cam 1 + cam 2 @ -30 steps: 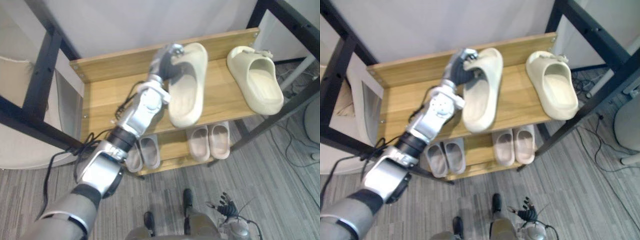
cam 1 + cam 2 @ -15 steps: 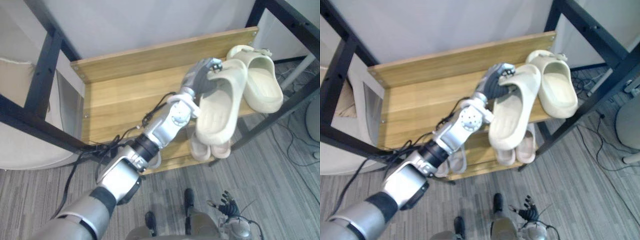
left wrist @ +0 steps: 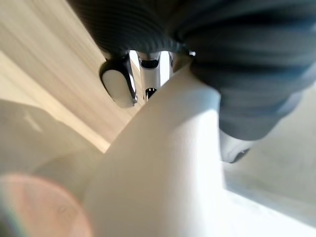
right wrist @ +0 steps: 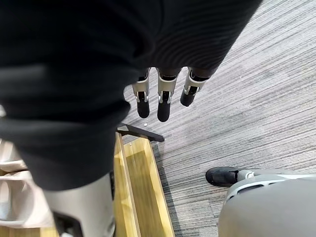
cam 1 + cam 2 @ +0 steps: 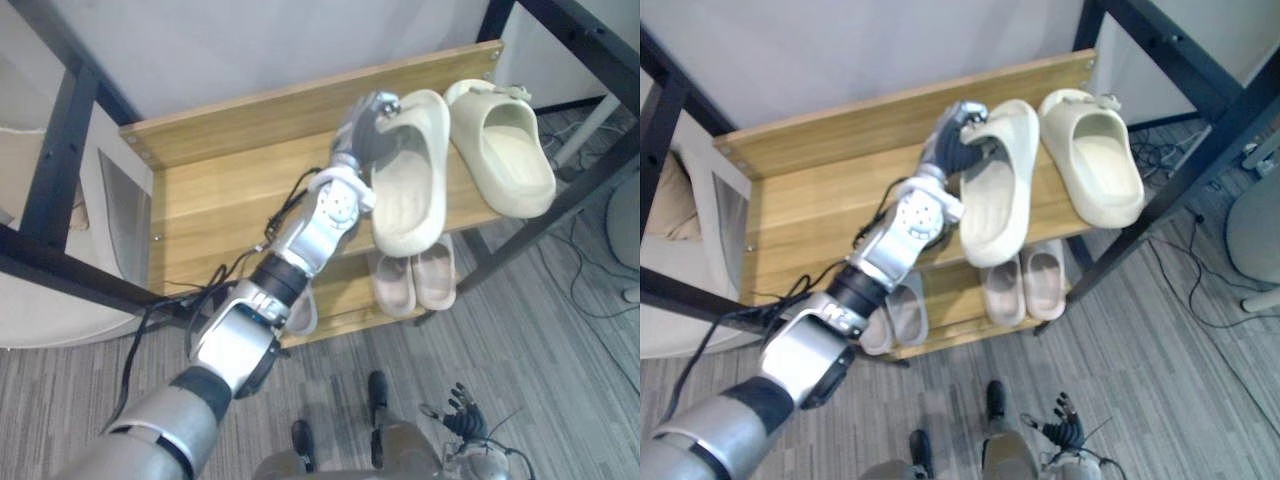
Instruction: Organize the slippers on the shoe rack
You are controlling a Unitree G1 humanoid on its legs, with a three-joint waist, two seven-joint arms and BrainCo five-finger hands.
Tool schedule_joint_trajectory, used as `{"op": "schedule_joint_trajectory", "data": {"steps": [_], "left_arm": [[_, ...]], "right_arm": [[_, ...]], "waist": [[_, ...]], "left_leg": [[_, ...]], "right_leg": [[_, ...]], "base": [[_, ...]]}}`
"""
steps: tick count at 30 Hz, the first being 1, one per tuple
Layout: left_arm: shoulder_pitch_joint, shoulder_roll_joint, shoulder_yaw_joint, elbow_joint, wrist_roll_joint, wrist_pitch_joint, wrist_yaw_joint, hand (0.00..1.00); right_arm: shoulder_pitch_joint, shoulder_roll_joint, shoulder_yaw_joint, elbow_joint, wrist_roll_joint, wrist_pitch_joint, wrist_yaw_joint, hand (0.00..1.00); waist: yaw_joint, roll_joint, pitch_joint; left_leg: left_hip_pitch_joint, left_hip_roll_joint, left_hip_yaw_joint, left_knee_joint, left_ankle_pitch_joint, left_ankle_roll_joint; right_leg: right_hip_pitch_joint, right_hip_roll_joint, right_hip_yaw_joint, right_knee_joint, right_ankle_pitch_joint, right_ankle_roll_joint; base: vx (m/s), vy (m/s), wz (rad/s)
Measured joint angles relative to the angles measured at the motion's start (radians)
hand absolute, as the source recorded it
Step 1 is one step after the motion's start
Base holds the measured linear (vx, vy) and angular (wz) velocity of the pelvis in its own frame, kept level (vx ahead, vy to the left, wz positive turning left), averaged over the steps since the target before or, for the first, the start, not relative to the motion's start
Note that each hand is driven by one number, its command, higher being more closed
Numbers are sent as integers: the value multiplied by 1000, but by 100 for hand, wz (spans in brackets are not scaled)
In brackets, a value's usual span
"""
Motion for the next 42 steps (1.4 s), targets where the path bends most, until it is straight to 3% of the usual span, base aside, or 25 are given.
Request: {"op": "schedule_joint_trajectory", "data": {"steps": [1, 2, 12, 19, 32, 42], "left_arm": [[-1, 10, 1, 0, 0, 0, 1, 100], [-3, 22, 6, 0, 0, 0, 5, 0], [-9, 35, 37, -20, 0, 0, 20, 0], [-6, -10, 16, -20, -25, 0, 20, 0], [93, -61, 20, -180, -188, -16, 40, 0], [361, -22, 39, -424, -436, -95, 18, 0]], "right_arm": [[0, 0, 1, -1, 0, 0, 0, 0], [0, 0, 3, -3, 0, -1, 0, 0], [0, -3, 26, -9, 0, -10, -2, 0], [0, -2, 33, -7, 0, -12, -12, 0], [-3, 0, 32, 5, 0, -7, -16, 0], [-29, -9, 27, 86, 0, -6, -11, 0]], "waist": [[0, 0, 0], [1, 0, 0], [10, -1, 0], [12, -6, 3], [17, -9, 3], [51, -8, -17]], "left_leg": [[-1, 0, 0, 0, 0, 0], [-2, -1, 0, 0, 0, 0], [-32, -5, -5, 6, 9, -4], [-12, -19, -15, 5, 25, 2], [4, -18, -35, 5, 16, 16], [20, -26, -89, 4, 35, 12]], "right_leg": [[-1, 0, 0, 0, 0, 0], [-5, -1, -1, 0, 0, 0], [-28, -7, -16, 0, 1, -1], [5, -24, -31, 0, -8, 2], [43, -29, -65, 0, -4, 12], [77, -40, -107, -6, -26, 17]], "base": [[31, 14, 1], [0, 0, 0], [17, 2, 3], [-15, 11, 12], [14, 7, 6], [-4, -1, 16]]}}
